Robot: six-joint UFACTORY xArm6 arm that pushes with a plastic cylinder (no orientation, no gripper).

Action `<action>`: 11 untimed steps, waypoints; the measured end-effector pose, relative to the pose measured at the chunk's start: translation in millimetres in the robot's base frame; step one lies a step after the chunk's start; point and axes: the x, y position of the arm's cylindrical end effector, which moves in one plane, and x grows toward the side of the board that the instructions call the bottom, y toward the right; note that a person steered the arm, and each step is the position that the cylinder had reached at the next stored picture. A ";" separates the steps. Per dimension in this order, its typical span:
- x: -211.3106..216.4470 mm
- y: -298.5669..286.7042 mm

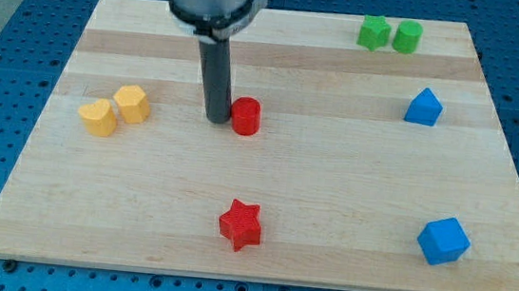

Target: Push the red circle to the top right of the red star

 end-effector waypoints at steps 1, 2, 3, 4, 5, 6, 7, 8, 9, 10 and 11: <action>43.4 0.0; 48.4 0.0; 3.4 -8.2; -46.2 -24.8; -74.9 -17.3; -63.2 1.1; -63.1 9.5; -63.1 21.7; -63.1 22.5; -43.7 31.6; -30.3 32.3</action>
